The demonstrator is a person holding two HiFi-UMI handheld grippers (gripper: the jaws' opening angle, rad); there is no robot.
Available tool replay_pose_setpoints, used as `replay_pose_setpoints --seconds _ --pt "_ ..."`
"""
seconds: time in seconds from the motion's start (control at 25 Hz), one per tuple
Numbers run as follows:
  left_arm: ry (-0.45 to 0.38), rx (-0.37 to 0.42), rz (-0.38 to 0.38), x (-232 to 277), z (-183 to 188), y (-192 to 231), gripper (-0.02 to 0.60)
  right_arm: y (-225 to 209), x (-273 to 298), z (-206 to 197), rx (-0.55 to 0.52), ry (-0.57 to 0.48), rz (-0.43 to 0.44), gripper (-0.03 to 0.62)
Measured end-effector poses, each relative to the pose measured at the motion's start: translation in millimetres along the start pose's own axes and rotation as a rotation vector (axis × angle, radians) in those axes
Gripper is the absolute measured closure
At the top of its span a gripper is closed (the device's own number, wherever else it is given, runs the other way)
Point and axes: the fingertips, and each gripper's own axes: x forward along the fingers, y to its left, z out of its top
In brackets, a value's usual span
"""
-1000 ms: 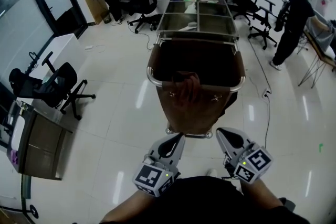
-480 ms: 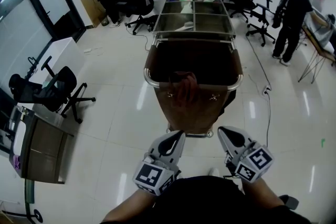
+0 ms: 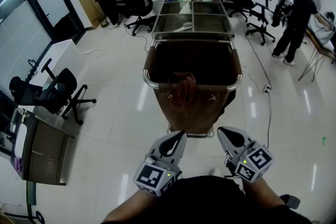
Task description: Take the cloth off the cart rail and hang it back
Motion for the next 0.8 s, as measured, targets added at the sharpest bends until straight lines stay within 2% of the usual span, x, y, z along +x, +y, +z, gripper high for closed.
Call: replay_pose_setpoints --seconds 0.64,0.8 --pt "0.004 0.024 -0.028 5.8 1.6 -3.0 0.581 1.0 0.1 4.5 -0.006 -0.003 0.006 0.585" --pt "0.029 0.022 -0.021 5.8 -1.1 -4.0 0.581 -0.5 -1.7 3.2 -0.004 -0.003 0.002 0.586"
